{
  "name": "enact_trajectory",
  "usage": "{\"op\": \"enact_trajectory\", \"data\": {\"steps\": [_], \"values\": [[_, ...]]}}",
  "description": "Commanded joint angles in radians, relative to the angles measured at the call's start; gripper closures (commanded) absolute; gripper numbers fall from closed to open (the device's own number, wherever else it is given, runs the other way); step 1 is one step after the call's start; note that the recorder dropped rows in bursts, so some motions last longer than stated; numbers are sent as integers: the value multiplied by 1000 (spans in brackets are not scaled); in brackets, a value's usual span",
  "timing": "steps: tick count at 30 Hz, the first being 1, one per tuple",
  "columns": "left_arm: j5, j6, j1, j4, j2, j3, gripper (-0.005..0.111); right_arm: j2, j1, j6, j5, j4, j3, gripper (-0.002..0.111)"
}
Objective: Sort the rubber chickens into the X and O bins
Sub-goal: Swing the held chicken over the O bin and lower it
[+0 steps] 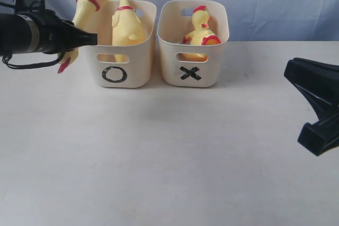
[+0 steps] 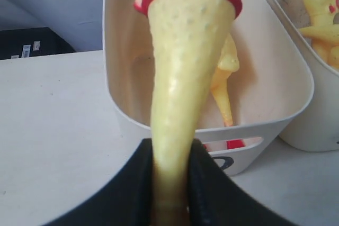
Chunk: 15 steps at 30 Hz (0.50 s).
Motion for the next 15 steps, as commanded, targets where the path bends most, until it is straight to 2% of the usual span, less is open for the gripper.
{"op": "enact_trajectory", "data": {"steps": [1,4,8,13,15], "values": [[61,419,-19,-445,-13,-12,107,-6,-5,1,-7,1,4,109],[130,749,-24,-772,-15,-27,107,-6,-5,1,-7,1,4,109],[258,1022,-26,-1060,-20,-69,107,-6,-5,1,-7,1,4,109],[419,1342,-26,-1351,-19,-141,107,-6,-5,1,-7,1,4,109],[469,1386,-33,-1395,-19,-168,107,-6,-5,1,-7,1,4,109]]}}
